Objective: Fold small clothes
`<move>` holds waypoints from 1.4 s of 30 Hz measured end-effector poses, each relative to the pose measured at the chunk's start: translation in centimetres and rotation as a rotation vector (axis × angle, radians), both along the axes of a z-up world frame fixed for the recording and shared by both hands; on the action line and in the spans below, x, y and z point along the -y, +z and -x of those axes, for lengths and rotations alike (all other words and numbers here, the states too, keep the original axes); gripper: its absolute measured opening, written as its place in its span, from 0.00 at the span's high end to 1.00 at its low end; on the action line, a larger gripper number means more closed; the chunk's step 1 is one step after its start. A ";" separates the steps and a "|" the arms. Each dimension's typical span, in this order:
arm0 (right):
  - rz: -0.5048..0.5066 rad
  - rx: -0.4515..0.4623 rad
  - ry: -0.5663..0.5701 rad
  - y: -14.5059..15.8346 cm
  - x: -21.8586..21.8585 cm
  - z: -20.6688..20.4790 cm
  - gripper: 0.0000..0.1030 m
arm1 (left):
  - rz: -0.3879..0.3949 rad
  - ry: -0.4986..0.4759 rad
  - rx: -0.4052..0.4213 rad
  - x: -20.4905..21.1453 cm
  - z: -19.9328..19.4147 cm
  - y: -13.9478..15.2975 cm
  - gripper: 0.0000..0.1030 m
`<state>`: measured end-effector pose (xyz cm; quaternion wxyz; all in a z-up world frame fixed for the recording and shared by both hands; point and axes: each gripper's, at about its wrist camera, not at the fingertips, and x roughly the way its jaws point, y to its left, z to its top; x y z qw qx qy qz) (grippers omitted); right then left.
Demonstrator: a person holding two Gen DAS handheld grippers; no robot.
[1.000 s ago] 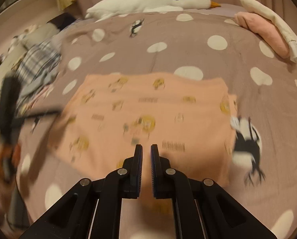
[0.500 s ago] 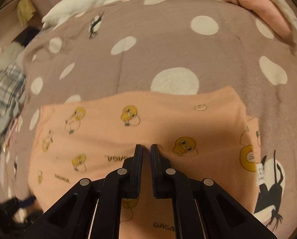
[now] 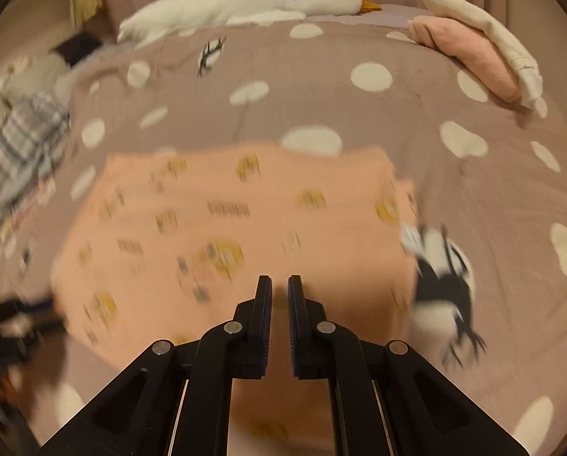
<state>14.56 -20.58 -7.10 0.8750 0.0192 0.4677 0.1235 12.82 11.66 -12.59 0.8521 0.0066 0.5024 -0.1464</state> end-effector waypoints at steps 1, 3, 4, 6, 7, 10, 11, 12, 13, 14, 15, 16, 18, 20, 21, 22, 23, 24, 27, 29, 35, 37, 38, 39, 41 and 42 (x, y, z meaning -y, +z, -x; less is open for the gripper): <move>0.017 -0.006 0.004 -0.3 0.2 0.3 0.95 | 0.000 0.003 -0.001 0.0 0.0 0.0 0.57; 0.046 -0.023 0.010 -1.1 0.6 1.5 0.95 | -0.002 0.005 -0.001 0.1 0.1 0.0 0.57; 0.056 -0.030 0.012 -1.4 0.8 1.9 0.95 | -0.003 0.007 0.000 0.2 0.1 0.0 0.57; 0.060 -0.033 0.013 -1.9 1.1 3.0 0.95 | -0.003 0.012 0.000 0.2 0.2 0.0 0.57; 0.059 -0.030 0.012 -1.9 1.3 3.5 0.95 | -0.003 0.015 0.000 0.2 0.3 0.0 0.57; 0.045 -0.028 0.003 -2.0 1.8 4.6 0.95 | 0.009 0.025 -0.009 -0.1 0.8 0.1 0.56; 0.038 -0.032 -0.001 -1.9 2.1 4.9 0.95 | 0.021 0.031 -0.017 -0.4 1.0 0.2 0.53; 0.035 -0.036 -0.003 -1.9 2.1 5.2 0.95 | 0.036 0.038 -0.023 -0.7 1.3 0.3 0.49; 0.033 -0.038 -0.004 -1.8 2.0 5.7 0.95 | 0.051 0.052 -0.027 -1.1 1.7 0.4 0.46; 0.020 -0.046 -0.005 -1.7 2.3 6.0 0.93 | 0.064 0.064 -0.028 -1.6 1.9 0.5 0.45; -0.001 -0.060 -0.007 -1.7 2.4 6.4 0.90 | 0.083 0.079 -0.030 -2.1 2.2 0.6 0.44; -0.026 -0.075 -0.010 -1.6 2.6 6.7 0.83 | 0.117 0.101 -0.037 -3.0 2.5 0.7 0.43; -0.088 -0.081 -0.022 -1.3 3.1 7.6 0.76 | 0.192 0.142 -0.055 -4.6 2.8 0.8 0.41; -0.127 -0.056 -0.028 -0.6 3.5 8.6 0.75 | 0.285 0.187 -0.078 -6.3 2.9 0.7 0.37; -0.144 -0.048 -0.032 -0.4 3.6 8.9 0.75 | 0.331 0.205 -0.092 -7.0 2.9 0.6 0.36; -0.159 -0.041 -0.036 -0.1 3.6 9.2 0.75 | 0.390 0.221 -0.113 -7.6 2.7 0.4 0.36; -0.180 -0.032 -0.040 0.1 3.6 9.4 0.74 | 0.434 0.232 -0.127 -8.0 2.7 0.3 0.36; -0.191 -0.026 -0.043 0.3 3.6 9.6 0.74 | 0.475 0.241 -0.138 -8.3 2.6 0.1 0.35; -0.193 -0.010 -0.045 0.5 2.8 9.8 0.72 | 0.608 0.250 -0.178 -8.6 2.2 -0.6 0.34; -0.200 -0.010 -0.033 0.4 2.0 9.7 0.72 | 0.689 0.250 -0.207 -8.5 1.6 -1.1 0.34; -0.227 -0.016 0.013 0.3 0.6 9.6 0.72 | 0.765 0.288 -0.229 -8.5 -1.1 -1.6 0.34; -0.241 -0.015 0.020 0.4 0.4 9.5 0.72 | 0.772 0.287 -0.228 -8.5 -2.1 -1.5 0.34; -0.245 -0.015 0.023 0.4 0.3 9.4 0.72 | 0.772 0.284 -0.228 -8.4 -2.5 -1.5 0.34; -0.249 -0.014 0.025 0.4 0.3 9.4 0.72 | 0.772 0.282 -0.229 -8.3 -3.1 -1.5 0.34; -0.261 -0.016 0.029 0.4 0.2 9.2 0.72 | 0.777 0.274 -0.230 -7.8 -4.2 -1.5 0.34; -0.267 -0.017 0.031 0.3 0.1 9.1 0.72 | 0.781 0.269 -0.232 -7.6 -4.6 -1.5 0.33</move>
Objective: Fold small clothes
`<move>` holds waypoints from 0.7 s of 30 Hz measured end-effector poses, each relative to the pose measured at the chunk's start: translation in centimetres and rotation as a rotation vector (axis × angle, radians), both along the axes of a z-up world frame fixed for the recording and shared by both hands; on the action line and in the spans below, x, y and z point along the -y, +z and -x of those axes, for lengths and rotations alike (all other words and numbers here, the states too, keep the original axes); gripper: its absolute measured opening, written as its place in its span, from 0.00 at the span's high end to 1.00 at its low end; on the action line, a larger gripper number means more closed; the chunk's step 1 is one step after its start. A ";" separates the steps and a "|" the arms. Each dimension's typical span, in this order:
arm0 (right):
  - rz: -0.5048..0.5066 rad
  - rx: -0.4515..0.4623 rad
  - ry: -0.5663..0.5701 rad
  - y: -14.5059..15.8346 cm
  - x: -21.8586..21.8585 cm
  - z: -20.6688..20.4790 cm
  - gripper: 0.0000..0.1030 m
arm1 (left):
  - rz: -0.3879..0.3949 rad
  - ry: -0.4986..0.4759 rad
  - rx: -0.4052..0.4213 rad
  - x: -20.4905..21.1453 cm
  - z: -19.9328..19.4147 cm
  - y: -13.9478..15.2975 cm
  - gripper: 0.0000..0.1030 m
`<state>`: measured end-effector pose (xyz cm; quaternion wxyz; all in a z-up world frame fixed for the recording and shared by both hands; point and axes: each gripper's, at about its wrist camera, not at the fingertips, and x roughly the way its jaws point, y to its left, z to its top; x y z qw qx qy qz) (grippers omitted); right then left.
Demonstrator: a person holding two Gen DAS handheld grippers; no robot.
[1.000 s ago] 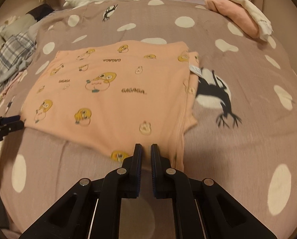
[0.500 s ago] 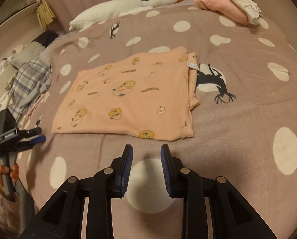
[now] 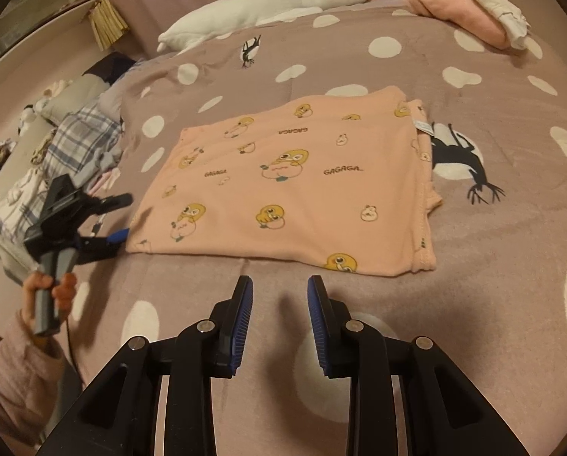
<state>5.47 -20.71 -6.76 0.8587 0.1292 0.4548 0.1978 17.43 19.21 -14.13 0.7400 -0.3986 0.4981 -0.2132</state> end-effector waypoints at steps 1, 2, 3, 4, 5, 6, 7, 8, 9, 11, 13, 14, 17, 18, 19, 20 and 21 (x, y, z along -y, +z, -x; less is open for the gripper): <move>-0.007 -0.001 0.002 0.0 -0.1 -0.2 0.72 | 0.005 -0.005 0.000 0.2 -0.6 -0.1 0.30; -0.017 -0.004 0.006 -0.1 -0.2 -0.3 0.72 | 0.007 -0.008 0.001 0.4 -1.0 0.0 0.29; -0.024 -0.006 0.009 -0.2 -0.3 -0.5 0.72 | 0.007 -0.013 0.003 0.6 -1.5 0.0 0.27; -0.029 -0.007 0.010 -0.2 -0.4 -0.8 0.72 | 0.003 -0.019 0.006 0.9 -2.1 0.1 0.27; -0.032 -0.007 0.013 -0.2 -0.5 -1.0 0.72 | 0.000 -0.025 0.007 1.2 -2.6 0.1 0.27; -0.040 -0.009 0.017 -0.3 -0.8 -1.4 0.72 | -0.004 -0.032 0.007 1.6 -3.0 0.1 0.27; -0.044 -0.010 0.019 -0.3 -0.9 -1.7 0.72 | -0.007 -0.038 0.008 1.9 -3.5 0.0 0.27; -0.049 -0.011 0.022 -0.3 -1.2 -2.2 0.72 | -0.010 -0.044 0.008 2.3 -3.9 0.0 0.27; -0.056 -0.010 0.030 -0.2 -1.6 -2.7 0.72 | -0.014 -0.049 0.009 2.7 -4.3 0.0 0.27; -0.061 -0.006 0.040 -0.2 -2.2 -3.6 0.72 | -0.020 -0.057 0.010 3.3 -5.0 -0.1 0.27; -0.050 0.003 0.050 0.0 -3.0 -4.8 0.72 | -0.017 -0.063 0.008 3.6 -5.5 -0.2 0.27; -0.044 0.010 0.055 0.1 -3.6 -5.6 0.72 | -0.019 -0.065 0.008 3.7 -5.7 -0.2 0.29; -0.034 0.023 0.055 0.4 -4.6 -7.5 0.72 | -0.041 -0.071 0.008 3.9 -5.8 -0.1 0.41; -0.036 0.028 0.058 0.5 -5.0 -8.5 0.72 | -0.051 -0.070 0.005 3.9 -5.8 -0.2 0.47; -0.035 0.027 0.055 0.5 -5.3 -9.3 0.72 | -0.069 -0.069 -0.002 3.9 -5.8 -0.2 0.54; -0.024 0.023 0.052 0.6 -5.9 -10.5 0.72 | -0.086 -0.068 -0.008 3.9 -5.8 -0.2 0.57; -0.009 0.025 0.051 0.6 -6.3 -11.4 0.72 | -0.101 -0.067 -0.012 3.9 -5.7 -0.3 0.63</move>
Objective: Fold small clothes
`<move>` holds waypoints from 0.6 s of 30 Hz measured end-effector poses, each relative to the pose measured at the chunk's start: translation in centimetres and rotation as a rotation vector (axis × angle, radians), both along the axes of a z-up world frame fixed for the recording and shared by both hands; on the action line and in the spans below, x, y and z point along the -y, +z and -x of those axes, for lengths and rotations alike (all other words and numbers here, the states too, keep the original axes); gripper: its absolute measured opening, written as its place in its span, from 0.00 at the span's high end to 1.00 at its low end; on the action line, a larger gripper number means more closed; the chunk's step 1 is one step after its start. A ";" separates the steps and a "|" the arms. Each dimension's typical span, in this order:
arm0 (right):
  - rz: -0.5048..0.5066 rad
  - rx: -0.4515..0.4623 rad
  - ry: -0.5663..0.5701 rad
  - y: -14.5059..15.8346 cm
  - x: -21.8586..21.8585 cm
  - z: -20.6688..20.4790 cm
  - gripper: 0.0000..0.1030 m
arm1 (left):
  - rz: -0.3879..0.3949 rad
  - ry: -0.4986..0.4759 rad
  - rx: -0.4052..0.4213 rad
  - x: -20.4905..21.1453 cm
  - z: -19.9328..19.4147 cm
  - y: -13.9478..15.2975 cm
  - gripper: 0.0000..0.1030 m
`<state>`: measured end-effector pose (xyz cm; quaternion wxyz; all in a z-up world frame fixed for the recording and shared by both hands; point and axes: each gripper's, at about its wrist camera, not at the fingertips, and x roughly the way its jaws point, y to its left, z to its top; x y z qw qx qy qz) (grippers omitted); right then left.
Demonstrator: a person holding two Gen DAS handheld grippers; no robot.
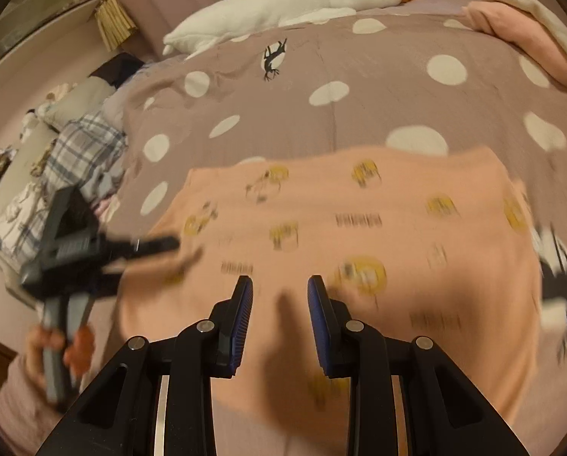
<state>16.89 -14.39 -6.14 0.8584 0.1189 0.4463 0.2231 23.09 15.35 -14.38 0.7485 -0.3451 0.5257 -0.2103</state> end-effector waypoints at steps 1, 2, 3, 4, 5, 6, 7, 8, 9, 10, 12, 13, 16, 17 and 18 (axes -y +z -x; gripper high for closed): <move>0.015 0.003 0.003 0.0 -0.4 -1.0 0.72 | -0.027 -0.004 -0.003 0.1 0.1 0.0 0.68; 0.030 -0.001 0.003 -0.1 -0.9 -1.8 0.72 | -0.053 -0.010 -0.004 0.2 0.1 0.1 0.69; 0.049 -0.008 -0.010 -0.3 -1.3 -2.7 0.72 | -0.077 -0.020 -0.002 0.5 0.1 0.2 0.70; 0.064 -0.017 -0.019 -0.6 -1.6 -3.4 0.72 | -0.100 -0.031 0.005 0.8 0.0 0.3 0.70; 0.073 -0.024 -0.017 -0.9 -1.9 -4.0 0.72 | -0.118 -0.039 0.010 1.0 0.0 0.4 0.70; 0.081 -0.032 -0.018 -1.2 -2.1 -4.5 0.72 | -0.133 -0.045 0.013 1.1 0.0 0.4 0.70; 0.099 -0.058 -0.016 -1.9 -2.4 -5.1 0.72 | -0.147 -0.052 0.016 1.3 0.0 0.4 0.70; 0.112 -0.083 -0.010 -2.4 -2.6 -5.4 0.72 | -0.154 -0.055 0.017 1.3 -0.1 0.4 0.70; 0.129 -0.108 -0.005 -3.1 -2.8 -5.6 0.72 | -0.158 -0.058 0.016 1.4 -0.1 0.3 0.70; 0.132 -0.103 -0.001 -3.1 -2.9 -5.7 0.72 | -0.158 -0.058 0.014 1.4 -0.2 0.3 0.70; 0.148 -0.099 0.010 -2.6 -2.7 -5.1 0.72 | -0.155 -0.055 0.009 1.5 -0.3 0.3 0.70; 0.148 -0.101 0.009 -2.4 -2.6 -4.9 0.72 | -0.154 -0.055 0.009 1.5 -0.3 0.2 0.70; 0.122 -0.070 0.026 -1.2 -2.0 -3.5 0.72 | -0.158 -0.056 0.009 1.7 -0.3 0.4 0.70; 0.110 -0.061 0.040 -0.9 -1.8 -2.7 0.72 | -0.161 -0.057 0.009 1.7 -0.3 0.4 0.70; 0.105 -0.059 0.062 -0.8 -1.8 -1.4 0.72 | -0.165 -0.057 0.008 1.8 -0.3 0.5 0.70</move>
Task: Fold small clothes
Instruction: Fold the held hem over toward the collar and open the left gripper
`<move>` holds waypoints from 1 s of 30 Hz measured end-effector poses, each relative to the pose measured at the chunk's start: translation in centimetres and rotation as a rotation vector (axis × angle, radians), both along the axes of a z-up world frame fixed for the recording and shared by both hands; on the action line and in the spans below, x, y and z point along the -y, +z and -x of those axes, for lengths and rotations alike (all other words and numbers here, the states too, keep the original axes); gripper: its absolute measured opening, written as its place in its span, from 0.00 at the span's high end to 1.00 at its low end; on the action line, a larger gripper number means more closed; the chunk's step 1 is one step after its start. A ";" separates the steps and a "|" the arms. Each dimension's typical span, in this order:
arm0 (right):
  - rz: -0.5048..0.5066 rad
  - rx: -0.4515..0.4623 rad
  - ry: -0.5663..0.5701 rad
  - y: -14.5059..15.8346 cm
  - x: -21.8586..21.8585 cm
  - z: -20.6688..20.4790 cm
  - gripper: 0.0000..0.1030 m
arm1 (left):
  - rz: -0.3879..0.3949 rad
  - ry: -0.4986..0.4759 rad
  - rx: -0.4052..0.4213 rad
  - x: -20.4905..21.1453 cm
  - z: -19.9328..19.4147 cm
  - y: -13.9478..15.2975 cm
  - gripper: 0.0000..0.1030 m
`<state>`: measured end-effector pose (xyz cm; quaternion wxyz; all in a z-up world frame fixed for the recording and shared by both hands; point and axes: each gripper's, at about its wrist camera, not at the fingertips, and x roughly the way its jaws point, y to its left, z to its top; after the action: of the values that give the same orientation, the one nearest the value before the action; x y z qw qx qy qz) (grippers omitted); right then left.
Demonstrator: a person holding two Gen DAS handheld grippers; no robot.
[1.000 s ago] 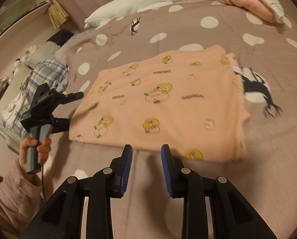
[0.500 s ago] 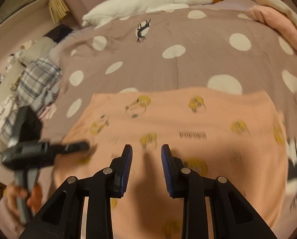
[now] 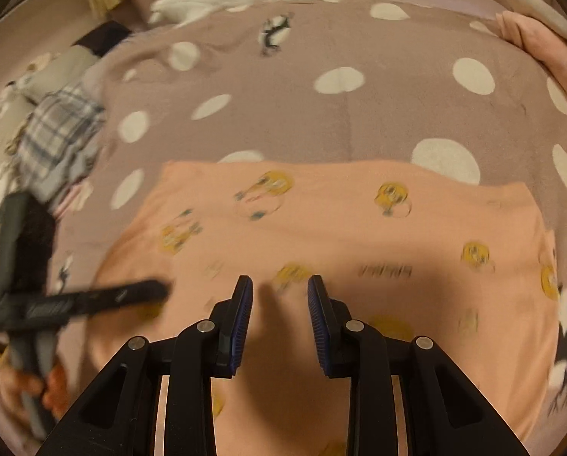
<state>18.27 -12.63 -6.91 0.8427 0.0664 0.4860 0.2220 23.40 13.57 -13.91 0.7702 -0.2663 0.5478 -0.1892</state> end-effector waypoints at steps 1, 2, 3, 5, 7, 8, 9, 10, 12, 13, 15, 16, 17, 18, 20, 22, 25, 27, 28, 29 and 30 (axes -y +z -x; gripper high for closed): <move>0.002 -0.001 0.012 0.0 0.0 0.6 0.72 | -0.006 -0.001 -0.001 0.1 0.0 0.1 0.70; 0.008 0.001 0.035 -0.2 -0.1 2.0 0.72 | -0.011 -0.001 -0.001 0.1 0.0 0.2 0.70; 0.012 0.001 0.050 -0.4 -0.4 2.6 0.72 | -0.018 0.000 -0.002 0.2 0.0 0.3 0.70; 0.037 -0.014 0.087 -1.4 -0.9 3.6 0.72 | -0.027 0.002 -0.007 0.5 0.0 0.6 0.70; 0.093 0.029 0.118 -2.6 -1.3 4.6 0.72 | -0.037 0.001 -0.004 0.8 0.1 1.2 0.71; 0.098 0.053 0.127 -2.5 -1.3 4.9 0.72 | -0.041 -0.002 0.002 1.1 0.1 1.6 0.71; 0.090 0.043 0.127 -2.4 -1.0 5.0 0.72 | -0.045 -0.006 0.010 1.3 0.2 2.0 0.72; 0.075 0.032 0.124 -2.3 -0.9 4.8 0.72 | -0.050 -0.010 0.022 1.7 0.2 2.7 0.74; 0.015 0.001 0.107 -1.9 0.1 4.5 0.72 | -0.052 -0.028 0.052 2.6 0.4 4.1 0.74; -0.025 -0.006 0.091 -1.7 0.8 4.4 0.72 | -0.053 -0.040 0.067 3.0 0.5 4.7 0.74; -0.086 -0.012 0.053 -1.6 2.1 4.2 0.72 | -0.053 -0.067 0.089 4.3 0.6 5.8 0.74; -0.126 -0.017 0.020 -1.6 3.3 4.1 0.72 | -0.054 -0.088 0.101 5.2 0.6 6.4 0.74; -0.162 -0.023 -0.011 -1.6 4.4 3.9 0.72 | -0.056 -0.106 0.110 6.1 0.6 6.8 0.74; -0.200 -0.031 -0.045 -1.8 5.5 3.7 0.72 | -0.056 -0.131 0.120 7.4 0.6 7.3 0.74; -0.268 -0.051 -0.107 -2.1 7.4 3.4 0.71 | -0.056 -0.168 0.130 9.3 0.6 7.8 0.74; -0.369 -0.078 -0.189 -2.8 10.0 3.0 0.71 | -0.074 -0.215 0.144 11.8 0.6 8.1 0.74; -0.489 -0.114 -0.290 -3.7 13.0 3.0 0.65 | -0.112 -0.286 0.151 15.2 0.5 7.8 0.72; -0.560 -0.127 -0.363 -4.4 15.1 3.1 0.65 | -0.109 -0.327 0.139 16.9 0.6 7.4 0.69; -0.590 -0.129 -0.383 -4.7 15.8 3.1 0.65 | -0.089 -0.345 0.131 17.7 0.6 7.0 0.69; -0.622 -0.130 -0.399 -4.9 16.4 3.3 0.65 | -0.068 -0.362 0.121 18.4 0.6 6.7 0.68; -0.652 -0.130 -0.410 -5.1 17.1 3.4 0.65 | -0.061 -0.373 0.114 18.8 0.6 6.5 0.66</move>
<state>14.85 -29.71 -11.98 0.7717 0.4405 0.4188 0.1872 22.81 -5.24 -7.38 0.7591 -0.1255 0.5489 -0.3266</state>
